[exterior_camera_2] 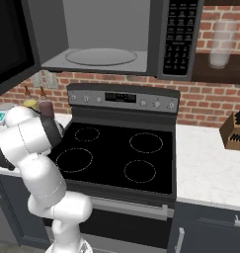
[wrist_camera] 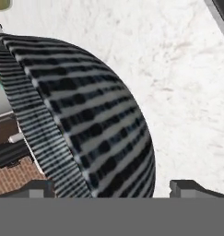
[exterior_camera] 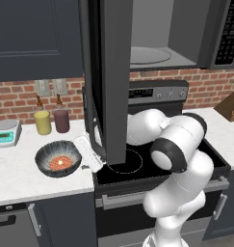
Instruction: Open the microwave, place the bowl with waffle inside the microwave, then close the microwave door and turn it on.
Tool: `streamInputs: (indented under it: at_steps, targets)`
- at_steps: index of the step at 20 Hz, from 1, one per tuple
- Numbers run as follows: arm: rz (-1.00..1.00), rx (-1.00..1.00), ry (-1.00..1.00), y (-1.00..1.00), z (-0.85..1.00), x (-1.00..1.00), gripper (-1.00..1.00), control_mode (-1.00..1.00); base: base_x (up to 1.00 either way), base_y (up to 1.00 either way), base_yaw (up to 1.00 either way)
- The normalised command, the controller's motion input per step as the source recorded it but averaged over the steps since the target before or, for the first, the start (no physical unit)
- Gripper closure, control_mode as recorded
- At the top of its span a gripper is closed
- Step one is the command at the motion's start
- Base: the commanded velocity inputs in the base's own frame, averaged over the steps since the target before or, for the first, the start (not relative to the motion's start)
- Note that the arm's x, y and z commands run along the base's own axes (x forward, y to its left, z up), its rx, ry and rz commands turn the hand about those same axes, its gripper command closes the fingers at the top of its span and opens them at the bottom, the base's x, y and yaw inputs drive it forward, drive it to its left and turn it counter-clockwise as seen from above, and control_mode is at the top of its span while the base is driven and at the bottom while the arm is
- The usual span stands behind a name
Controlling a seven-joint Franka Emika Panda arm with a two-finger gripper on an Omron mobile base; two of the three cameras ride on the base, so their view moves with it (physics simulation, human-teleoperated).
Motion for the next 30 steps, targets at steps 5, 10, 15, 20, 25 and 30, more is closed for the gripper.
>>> streamInputs:
  at_steps: [5,10,15,20,25,30]
  targets:
    - [-0.03,0.00,0.00,0.18,-0.21,0.06,-1.00,-1.00,0.00,0.00,0.00]
    - [-0.04,-0.02,0.02,0.16,-0.29,0.00,1.00,-1.00,0.00,0.00,0.00]
    - [-0.04,-0.01,0.00,0.05,-0.21,0.00,1.00,-1.00,0.00,0.00,0.00]
    - [-0.03,0.00,0.00,0.00,-0.09,-0.12,1.00,-1.00,0.00,0.00,0.00]
    - [-0.03,0.02,0.00,-0.08,0.00,-0.58,1.00,-1.00,0.00,0.00,0.00]
    - [-0.05,0.05,0.00,-0.18,0.11,-0.88,1.00,-1.00,0.00,0.00,0.00]
